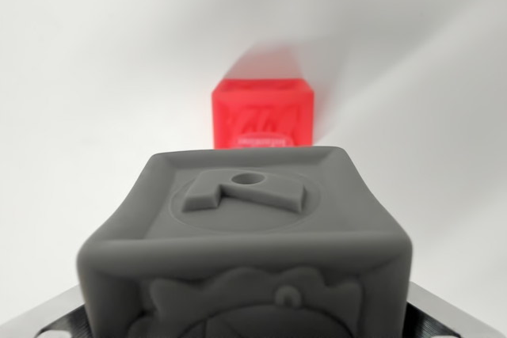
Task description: Destack cube
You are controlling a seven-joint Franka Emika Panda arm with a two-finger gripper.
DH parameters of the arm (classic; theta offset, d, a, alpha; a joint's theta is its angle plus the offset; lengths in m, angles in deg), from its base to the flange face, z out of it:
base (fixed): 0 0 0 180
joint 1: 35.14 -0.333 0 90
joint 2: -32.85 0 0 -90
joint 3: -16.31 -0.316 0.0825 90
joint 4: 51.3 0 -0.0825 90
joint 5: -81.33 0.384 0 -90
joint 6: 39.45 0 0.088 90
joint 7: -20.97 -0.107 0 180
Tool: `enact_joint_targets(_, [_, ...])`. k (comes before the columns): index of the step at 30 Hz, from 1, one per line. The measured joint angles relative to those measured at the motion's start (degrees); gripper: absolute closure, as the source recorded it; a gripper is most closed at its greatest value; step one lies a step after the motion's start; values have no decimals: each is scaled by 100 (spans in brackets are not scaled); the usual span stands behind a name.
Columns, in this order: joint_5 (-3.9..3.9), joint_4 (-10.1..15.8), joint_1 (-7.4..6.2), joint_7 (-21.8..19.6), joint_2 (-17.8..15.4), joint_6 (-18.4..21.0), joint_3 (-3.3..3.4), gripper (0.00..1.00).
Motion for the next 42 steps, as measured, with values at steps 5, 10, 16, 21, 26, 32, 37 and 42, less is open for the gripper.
enact_joint_targets(5, [4,-32,0,1,-195,224,0,100])
enact_joint_targets(10, [8,-83,0,2,-363,441,0,100])
enact_joint_targets(16, [10,-90,-2,22,-499,566,-15,100])
enact_joint_targets(21, [10,18,-32,53,-476,491,-56,100])
enact_joint_targets(26, [10,122,-69,90,-476,387,-87,100])
enact_joint_targets(32, [10,257,-108,141,-476,253,-129,100])
enact_joint_targets(37, [10,381,-145,183,-475,125,-175,100])
enact_joint_targets(42, [10,484,-175,227,-468,10,-216,100])
